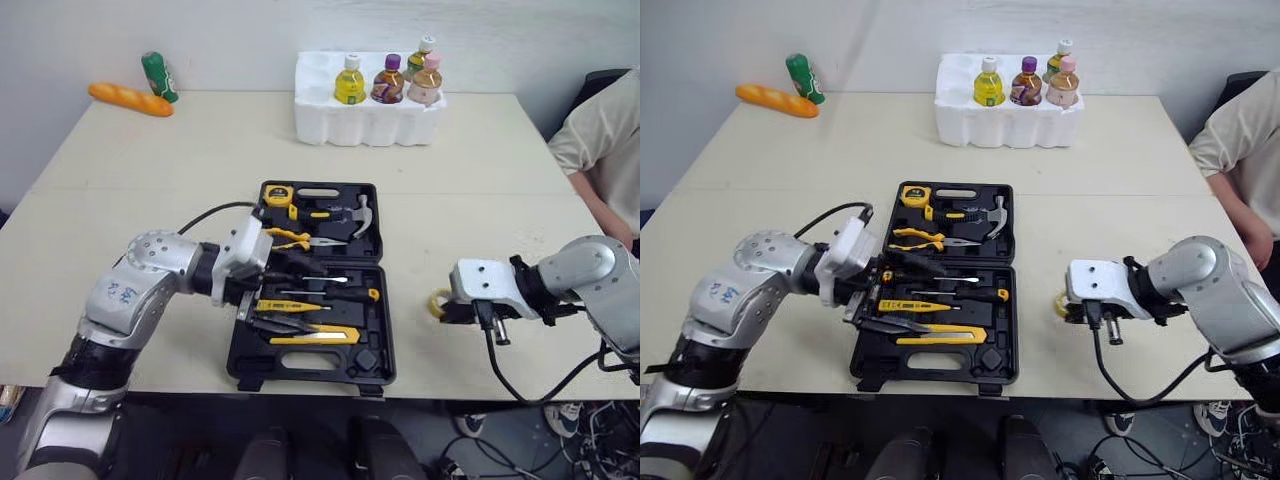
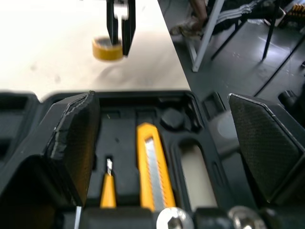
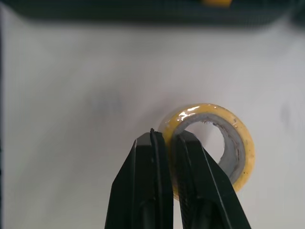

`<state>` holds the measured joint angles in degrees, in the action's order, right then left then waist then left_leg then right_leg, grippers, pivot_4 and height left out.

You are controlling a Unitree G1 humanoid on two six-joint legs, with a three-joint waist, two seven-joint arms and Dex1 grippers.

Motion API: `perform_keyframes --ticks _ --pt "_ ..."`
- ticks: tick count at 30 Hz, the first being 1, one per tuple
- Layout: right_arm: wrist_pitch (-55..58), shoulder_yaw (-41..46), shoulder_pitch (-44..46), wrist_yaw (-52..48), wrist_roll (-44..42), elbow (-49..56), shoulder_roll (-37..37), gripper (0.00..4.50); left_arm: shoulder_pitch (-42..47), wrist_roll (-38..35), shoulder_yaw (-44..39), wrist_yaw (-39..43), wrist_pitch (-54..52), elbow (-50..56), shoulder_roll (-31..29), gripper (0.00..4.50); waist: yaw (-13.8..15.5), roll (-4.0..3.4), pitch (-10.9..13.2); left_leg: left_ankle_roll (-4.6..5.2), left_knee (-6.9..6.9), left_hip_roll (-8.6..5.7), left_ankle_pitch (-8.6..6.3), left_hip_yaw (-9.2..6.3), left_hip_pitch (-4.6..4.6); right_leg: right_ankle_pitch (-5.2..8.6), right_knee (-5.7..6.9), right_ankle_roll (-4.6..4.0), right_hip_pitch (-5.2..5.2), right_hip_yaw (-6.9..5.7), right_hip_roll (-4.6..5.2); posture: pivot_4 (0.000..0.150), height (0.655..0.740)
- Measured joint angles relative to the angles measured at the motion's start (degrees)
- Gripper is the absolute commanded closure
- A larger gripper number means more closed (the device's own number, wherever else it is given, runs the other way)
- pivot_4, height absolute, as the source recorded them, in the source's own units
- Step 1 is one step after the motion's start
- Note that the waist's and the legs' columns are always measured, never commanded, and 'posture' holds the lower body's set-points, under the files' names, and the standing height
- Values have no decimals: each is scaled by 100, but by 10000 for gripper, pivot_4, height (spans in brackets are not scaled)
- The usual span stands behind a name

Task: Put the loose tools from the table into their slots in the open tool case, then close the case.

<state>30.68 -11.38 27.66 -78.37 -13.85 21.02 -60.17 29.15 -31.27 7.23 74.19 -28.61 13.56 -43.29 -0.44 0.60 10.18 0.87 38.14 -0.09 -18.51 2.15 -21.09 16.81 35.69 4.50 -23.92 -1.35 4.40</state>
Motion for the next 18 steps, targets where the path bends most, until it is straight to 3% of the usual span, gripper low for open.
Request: perform_keyframes --ticks 5,12,18 --pt "876 -153 98 292 -760 1137 520 44590 -332 41 18 221 67 198 -302 0 65 0 1 12 -1 -7 -10 -11 -9 2 -9 -5 1 -10 16 1500 7367" --pt "632 -1104 -127 546 -254 1142 681 44590 -288 152 60 354 112 208 -497 0 34 0 0 26 0 -15 -18 -9 -15 2 -19 -4 1 -4 19 1500 7367" --pt "361 -1288 -230 518 -56 1090 632 44590 -329 157 49 309 47 340 -536 0 25 1 0 32 4 -14 -21 -8 -10 2 -9 -4 2 -3 17 1500 7367"
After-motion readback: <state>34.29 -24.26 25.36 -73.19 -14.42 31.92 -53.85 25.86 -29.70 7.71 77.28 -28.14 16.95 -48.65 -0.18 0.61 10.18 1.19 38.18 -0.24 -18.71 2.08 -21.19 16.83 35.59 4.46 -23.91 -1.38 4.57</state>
